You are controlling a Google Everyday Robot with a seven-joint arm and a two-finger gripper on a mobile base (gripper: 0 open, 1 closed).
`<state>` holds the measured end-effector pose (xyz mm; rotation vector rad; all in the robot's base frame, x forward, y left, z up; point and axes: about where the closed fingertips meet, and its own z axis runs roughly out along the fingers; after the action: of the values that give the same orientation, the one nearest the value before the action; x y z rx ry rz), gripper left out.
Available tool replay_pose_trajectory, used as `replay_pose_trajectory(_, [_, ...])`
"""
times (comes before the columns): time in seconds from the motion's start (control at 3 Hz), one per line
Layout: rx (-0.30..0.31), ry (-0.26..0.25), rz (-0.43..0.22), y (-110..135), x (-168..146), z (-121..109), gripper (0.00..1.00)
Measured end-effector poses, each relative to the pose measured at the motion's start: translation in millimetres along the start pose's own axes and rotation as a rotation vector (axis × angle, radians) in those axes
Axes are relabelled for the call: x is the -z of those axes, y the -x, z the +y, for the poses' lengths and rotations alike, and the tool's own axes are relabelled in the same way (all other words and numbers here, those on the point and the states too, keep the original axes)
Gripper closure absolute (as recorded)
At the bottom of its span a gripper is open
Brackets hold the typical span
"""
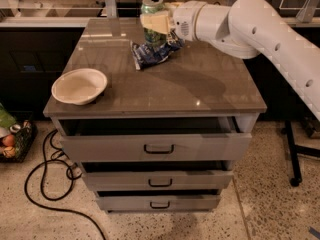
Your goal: Place green can into paper bowl
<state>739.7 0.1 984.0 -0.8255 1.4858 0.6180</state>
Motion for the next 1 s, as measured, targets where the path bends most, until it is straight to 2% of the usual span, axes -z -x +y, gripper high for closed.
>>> replay_pose_trajectory(0.33, [-0.036, 0.072, -0.012, -14, -19, 48, 1.00])
replay_pose_trajectory(0.67, [-0.042, 0.078, -0.017, -14, -20, 49, 1.00])
replay_pose_trajectory(1.0, [-0.053, 0.118, -0.058, -10, -29, 63, 1.00])
